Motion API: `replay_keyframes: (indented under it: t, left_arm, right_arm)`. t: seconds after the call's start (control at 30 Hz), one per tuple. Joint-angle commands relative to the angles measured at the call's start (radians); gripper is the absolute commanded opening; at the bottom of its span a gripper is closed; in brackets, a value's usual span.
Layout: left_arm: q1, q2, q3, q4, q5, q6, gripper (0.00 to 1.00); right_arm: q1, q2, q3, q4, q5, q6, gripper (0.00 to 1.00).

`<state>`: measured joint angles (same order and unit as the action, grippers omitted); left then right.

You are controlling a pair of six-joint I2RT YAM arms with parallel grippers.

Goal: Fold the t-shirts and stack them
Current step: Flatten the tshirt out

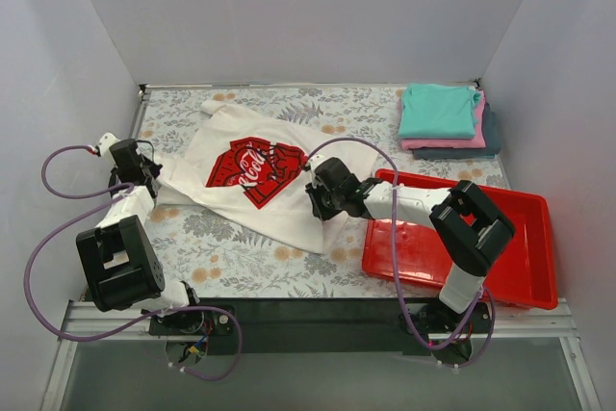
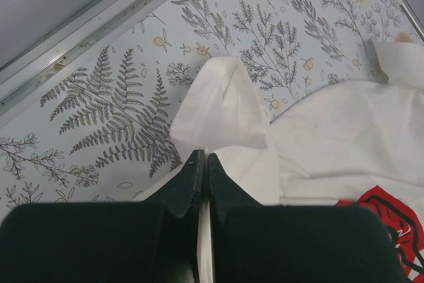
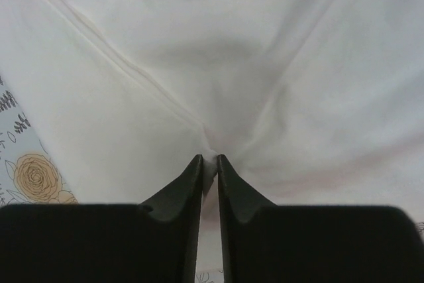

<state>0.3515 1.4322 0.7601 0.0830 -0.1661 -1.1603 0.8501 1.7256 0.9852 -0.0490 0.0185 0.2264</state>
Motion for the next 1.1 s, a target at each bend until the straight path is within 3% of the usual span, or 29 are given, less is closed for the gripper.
replay_keyframes:
  t: [0.0,0.3,0.6,0.8,0.9,1.07]
  left_arm:
    - [0.006,-0.013,-0.002,0.011,0.017,0.001,0.0]
    - [0.004,-0.068,-0.022,0.035,0.056,-0.025,0.0]
    - [-0.061,-0.277,-0.042,0.08,0.155,-0.108,0.0]
    - [-0.072,-0.354,0.088,0.0,0.322,-0.179,0.0]
    - [-0.072,-0.36,0.221,-0.145,0.381,-0.161,0.0]
    - [-0.072,-0.406,0.356,-0.273,0.37,-0.106,0.0]
  right_arm:
    - [-0.003,-0.011,-0.017,0.023,-0.011,-0.009,0.03]
    - [-0.06,-0.165,-0.002,-0.035,0.098,-0.021,0.01]
    - [-0.092,-0.32,0.131,-0.057,0.187,-0.134,0.01]
    - [-0.094,-0.434,0.213,-0.066,0.273,-0.222,0.01]
    - [-0.1,-0.469,0.283,-0.068,0.275,-0.291,0.01]
    - [-0.103,-0.466,0.459,-0.101,0.244,-0.378,0.01]
